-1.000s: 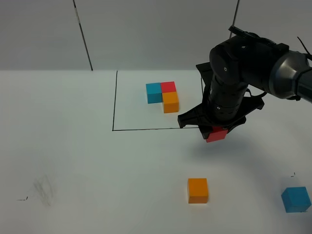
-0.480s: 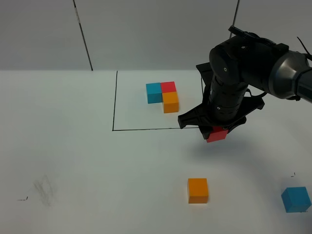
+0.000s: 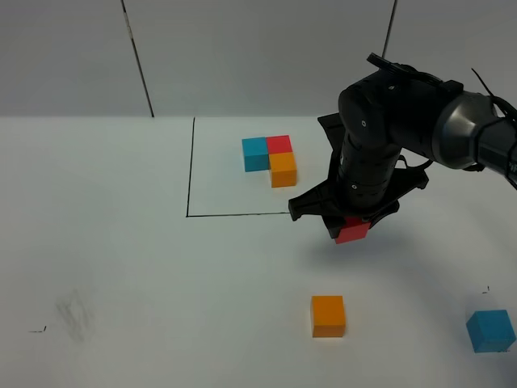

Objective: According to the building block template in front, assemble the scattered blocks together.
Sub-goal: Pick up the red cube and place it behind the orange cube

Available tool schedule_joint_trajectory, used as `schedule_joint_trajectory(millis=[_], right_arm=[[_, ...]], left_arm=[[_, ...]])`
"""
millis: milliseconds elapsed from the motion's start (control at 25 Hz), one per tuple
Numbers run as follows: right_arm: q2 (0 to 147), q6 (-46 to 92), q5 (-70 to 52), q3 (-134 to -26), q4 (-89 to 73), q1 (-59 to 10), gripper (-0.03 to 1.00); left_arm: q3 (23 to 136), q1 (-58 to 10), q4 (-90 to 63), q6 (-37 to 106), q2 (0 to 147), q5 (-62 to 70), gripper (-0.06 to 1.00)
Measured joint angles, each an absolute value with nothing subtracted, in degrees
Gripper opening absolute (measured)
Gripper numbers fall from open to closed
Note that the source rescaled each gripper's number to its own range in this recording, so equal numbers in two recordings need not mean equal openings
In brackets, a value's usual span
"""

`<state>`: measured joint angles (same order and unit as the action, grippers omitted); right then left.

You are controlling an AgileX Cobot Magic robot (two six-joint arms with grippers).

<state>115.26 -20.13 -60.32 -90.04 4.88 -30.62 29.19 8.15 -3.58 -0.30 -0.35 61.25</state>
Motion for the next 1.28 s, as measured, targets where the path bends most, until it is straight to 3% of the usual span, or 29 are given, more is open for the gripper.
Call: schedule_joint_trajectory(millis=[760,1040,1280], right_arm=[[116.80,-19.61,-62.18,-89.86,2.83,-32.94,0.00],[115.03,-21.68,-52.47,-80.81,1.16,-33.20,0.00],[114.87,-24.41,-46.67,-79.69,0.77,-32.96,0.00]], left_arm=[[29.19,8.15,-3.58,-0.30,-0.35,61.25,0.65],[29.19,8.15,-3.58,-0.30,-0.35,61.25,0.65],[29.19,8.15,-3.58,-0.30,-0.35,61.25,0.65]])
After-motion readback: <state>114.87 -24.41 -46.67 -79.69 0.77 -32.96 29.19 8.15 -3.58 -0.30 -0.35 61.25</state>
